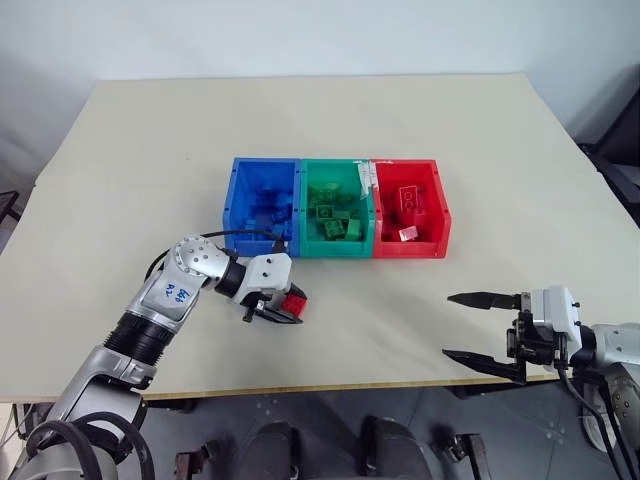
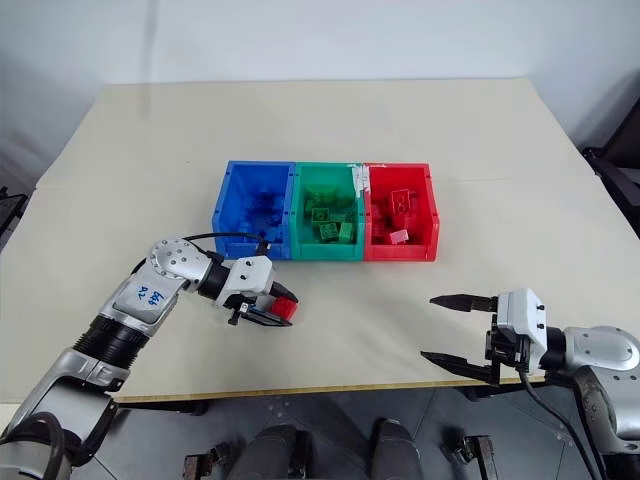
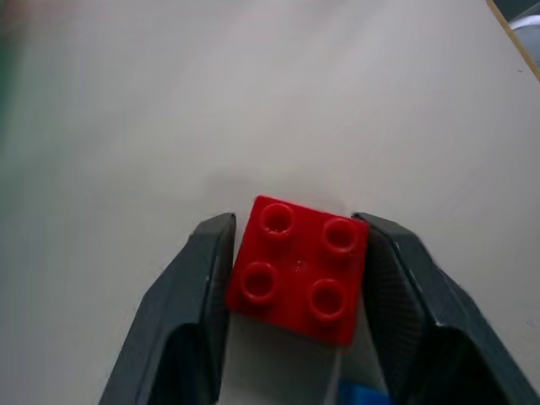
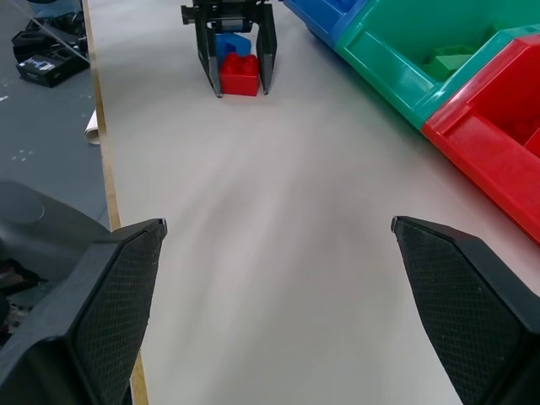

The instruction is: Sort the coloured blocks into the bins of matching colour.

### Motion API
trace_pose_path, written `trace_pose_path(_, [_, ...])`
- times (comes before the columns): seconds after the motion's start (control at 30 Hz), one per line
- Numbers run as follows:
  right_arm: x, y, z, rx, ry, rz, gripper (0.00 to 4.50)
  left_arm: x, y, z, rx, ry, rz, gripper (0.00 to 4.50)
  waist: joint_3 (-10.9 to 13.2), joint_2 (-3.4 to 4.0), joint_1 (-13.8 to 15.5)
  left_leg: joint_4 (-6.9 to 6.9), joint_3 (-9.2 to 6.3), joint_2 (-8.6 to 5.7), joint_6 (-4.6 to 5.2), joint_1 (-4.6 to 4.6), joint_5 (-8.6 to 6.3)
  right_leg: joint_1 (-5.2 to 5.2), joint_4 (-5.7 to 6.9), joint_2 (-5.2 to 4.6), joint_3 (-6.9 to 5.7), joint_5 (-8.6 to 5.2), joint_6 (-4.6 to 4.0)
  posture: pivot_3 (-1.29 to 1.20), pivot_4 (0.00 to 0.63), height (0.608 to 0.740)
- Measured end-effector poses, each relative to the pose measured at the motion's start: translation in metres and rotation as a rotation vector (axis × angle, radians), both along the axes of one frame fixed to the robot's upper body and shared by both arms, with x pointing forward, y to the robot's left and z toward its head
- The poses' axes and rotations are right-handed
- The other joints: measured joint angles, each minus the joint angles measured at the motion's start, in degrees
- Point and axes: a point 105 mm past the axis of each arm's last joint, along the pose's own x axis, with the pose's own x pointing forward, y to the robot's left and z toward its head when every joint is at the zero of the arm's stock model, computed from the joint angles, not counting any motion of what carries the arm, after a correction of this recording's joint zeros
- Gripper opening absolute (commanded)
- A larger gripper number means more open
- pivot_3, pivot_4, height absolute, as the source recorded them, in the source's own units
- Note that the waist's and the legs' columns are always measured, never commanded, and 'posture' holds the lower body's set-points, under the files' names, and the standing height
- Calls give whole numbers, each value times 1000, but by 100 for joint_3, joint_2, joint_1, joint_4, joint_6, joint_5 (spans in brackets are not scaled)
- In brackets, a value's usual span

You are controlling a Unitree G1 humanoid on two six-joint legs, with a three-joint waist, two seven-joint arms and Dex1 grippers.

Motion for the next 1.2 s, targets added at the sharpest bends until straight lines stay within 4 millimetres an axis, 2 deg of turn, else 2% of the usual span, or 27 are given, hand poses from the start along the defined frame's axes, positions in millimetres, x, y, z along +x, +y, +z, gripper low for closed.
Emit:
trace_pose_path(0.1, [1, 0, 0, 2, -4, -7, 4500, 0, -10, 3, -59, 5, -6, 1838, 0, 0, 18, 5, -3, -2, 2, -4, 1, 1, 1, -2, -2, 1, 1, 0, 150, 740])
trace_pose_path(0.2, [4, 0, 2, 52, -20, -49, 4500, 2, -32, 19, -232, 28, 1, 1838, 1, -2, 23, 12, -8, 0, 2, -7, 1, 3, 2, -3, -5, 1, 2, 0, 150, 740])
trace_pose_path(0.3, [6, -4, 9, 133, -53, -135, 4500, 8, -52, 55, -452, 51, 29, 1838, 1, -3, 29, 21, -34, 2, 2, -11, 1, 4, 6, -3, -9, 1, 2, 0, 150, 740])
trace_pose_path(0.4, [5, -9, 14, 173, -85, -212, 4500, 17, -69, 94, -588, 2, 37, 1838, 0, -5, 29, 22, -60, -4, 2, -9, 1, 9, 6, -3, -11, 2, 3, 0, 150, 740])
trace_pose_path(0.5, [6, -12, 16, 221, -104, -287, 4500, 35, -90, 122, -686, -37, 84, 1838, -1, -6, 57, 27, -60, -10, 4, -8, 2, 13, 6, -5, -11, 3, 6, 0, 150, 740])
trace_pose_path(0.63, [8, -18, 20, 262, -150, -378, 4500, 71, -115, 133, -712, -113, 200, 1838, 1, -8, 81, 27, -38, -14, 6, -10, 3, 11, 3, -4, -11, 4, 8, 0, 150, 740])
trace_pose_path(0.7, [9, -18, 21, 271, -163, -404, 4500, 81, -128, 135, -710, -143, 220, 1838, 1, -9, 97, 20, -13, -14, 6, -11, 3, 10, -4, -4, -11, 5, 9, 0, 150, 740])
trace_pose_path(0.77, [7, -17, 21, 270, -168, -417, 4500, 87, -137, 130, -692, -150, 230, 1838, 1, -9, 109, 3, -7, -15, 7, -10, 3, 7, -13, -4, -10, 5, 9, 0, 150, 740])
trace_pose_path(0.87, [5, -15, 22, 266, -178, -434, 4500, 92, -143, 109, -665, -98, 264, 1838, 1, -10, 111, -15, -2, -17, 9, -10, 4, -1, -21, -3, -11, 5, 9, 0, 150, 740])
trace_pose_path(0.9, [4, -14, 22, 270, -181, -439, 4500, 92, -144, 102, -656, -76, 271, 2322, 2, -10, 109, -19, -1, -17, 9, -12, 5, -4, -22, -3, -11, 5, 9, 0, 150, 740])
trace_pose_path(0.97, [3, -13, 23, 273, -187, -445, 4500, 91, -148, 94, -650, -46, 271, 2795, 2, -11, 110, -20, 0, -18, 10, -15, 5, -6, -24, -3, -11, 5, 9, 0, 150, 740])
trace_pose_path(1.13, [3, -9, 28, 273, -206, -443, 4500, 87, -150, 99, -664, -55, 225, 4422, 3, -12, 119, -18, -1, -18, 12, -16, 6, -4, -27, -4, -11, 6, 11, 0, 150, 740])
trace_pose_path(1.2, [4, -7, 29, 276, -211, -434, 4500, 86, -148, 99, -662, -65, 209, 4487, 3, -12, 118, -17, 0, -18, 12, -16, 6, -4, -27, -4, -10, 6, 12, 0, 150, 740])
